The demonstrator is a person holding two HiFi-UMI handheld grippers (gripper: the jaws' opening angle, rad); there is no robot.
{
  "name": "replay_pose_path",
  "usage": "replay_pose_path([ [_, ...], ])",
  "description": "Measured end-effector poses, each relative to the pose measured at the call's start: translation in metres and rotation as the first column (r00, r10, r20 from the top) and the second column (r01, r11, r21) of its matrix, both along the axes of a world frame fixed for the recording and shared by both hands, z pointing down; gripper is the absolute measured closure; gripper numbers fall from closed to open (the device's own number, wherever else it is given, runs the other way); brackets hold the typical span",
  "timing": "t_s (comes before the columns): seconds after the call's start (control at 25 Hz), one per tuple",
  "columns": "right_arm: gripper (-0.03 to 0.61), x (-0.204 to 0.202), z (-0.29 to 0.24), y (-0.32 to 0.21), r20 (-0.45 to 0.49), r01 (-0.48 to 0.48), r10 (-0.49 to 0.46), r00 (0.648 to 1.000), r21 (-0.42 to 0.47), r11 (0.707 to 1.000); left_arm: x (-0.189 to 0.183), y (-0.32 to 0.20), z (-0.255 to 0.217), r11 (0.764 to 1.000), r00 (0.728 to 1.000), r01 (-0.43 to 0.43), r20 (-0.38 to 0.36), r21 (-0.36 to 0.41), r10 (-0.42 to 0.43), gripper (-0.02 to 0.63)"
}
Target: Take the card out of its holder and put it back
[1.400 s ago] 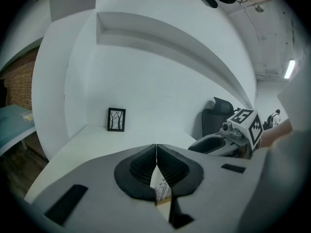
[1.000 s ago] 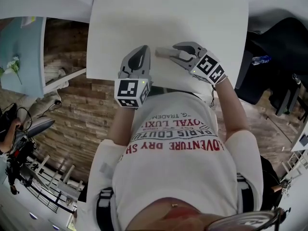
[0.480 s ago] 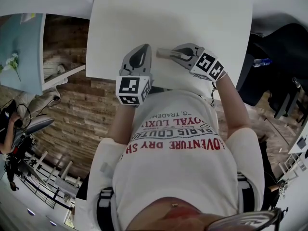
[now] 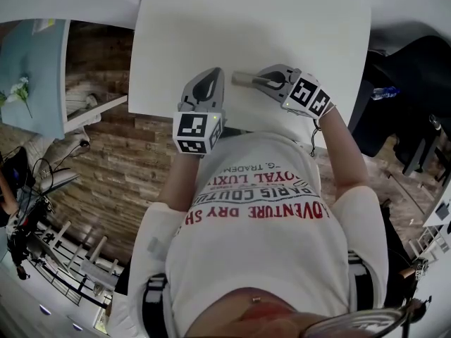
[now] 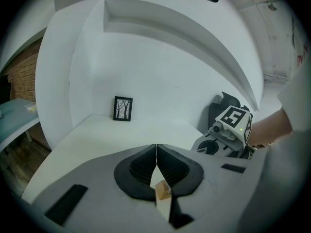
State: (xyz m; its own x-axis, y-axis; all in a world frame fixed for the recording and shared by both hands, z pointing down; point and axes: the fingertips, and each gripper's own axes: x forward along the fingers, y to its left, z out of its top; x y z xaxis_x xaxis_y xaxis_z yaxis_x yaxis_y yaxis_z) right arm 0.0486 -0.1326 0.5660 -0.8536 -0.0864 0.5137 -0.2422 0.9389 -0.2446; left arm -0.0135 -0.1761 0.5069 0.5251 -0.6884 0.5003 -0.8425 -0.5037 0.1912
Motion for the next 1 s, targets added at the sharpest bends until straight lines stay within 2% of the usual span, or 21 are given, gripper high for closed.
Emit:
replay_pose_path([
  [0.32,0.543,-0.007,-0.007,-0.008,-0.022,0.006,-0.005,1.0,0.021,1.0,-0.01,-0.006,0.0,1.0,1.0,-0.008,0.0,0.0,0.008,0.589],
  [0.64,0.543,-0.008,-0.033,-0.01,-0.005,-0.021,0.021,1.0,0.086,0.996,-0.016,-0.005,-0.006,1.0,1.0,-0.019,-0.006,0.023,0.019,0.589],
  [0.88,0.543,-0.005,-0.054,-0.009,0.017,-0.073,0.072,0.997,0.111,0.991,-0.015,-0.001,-0.01,0.999,0.999,-0.047,-0.009,0.026,0.048,0.589],
  [1.0,0.543,0.001,-0.07,-0.009,0.052,-0.13,0.124,0.991,0.124,0.984,-0.008,0.001,-0.02,0.996,0.997,-0.072,-0.02,0.043,0.073,0.589],
])
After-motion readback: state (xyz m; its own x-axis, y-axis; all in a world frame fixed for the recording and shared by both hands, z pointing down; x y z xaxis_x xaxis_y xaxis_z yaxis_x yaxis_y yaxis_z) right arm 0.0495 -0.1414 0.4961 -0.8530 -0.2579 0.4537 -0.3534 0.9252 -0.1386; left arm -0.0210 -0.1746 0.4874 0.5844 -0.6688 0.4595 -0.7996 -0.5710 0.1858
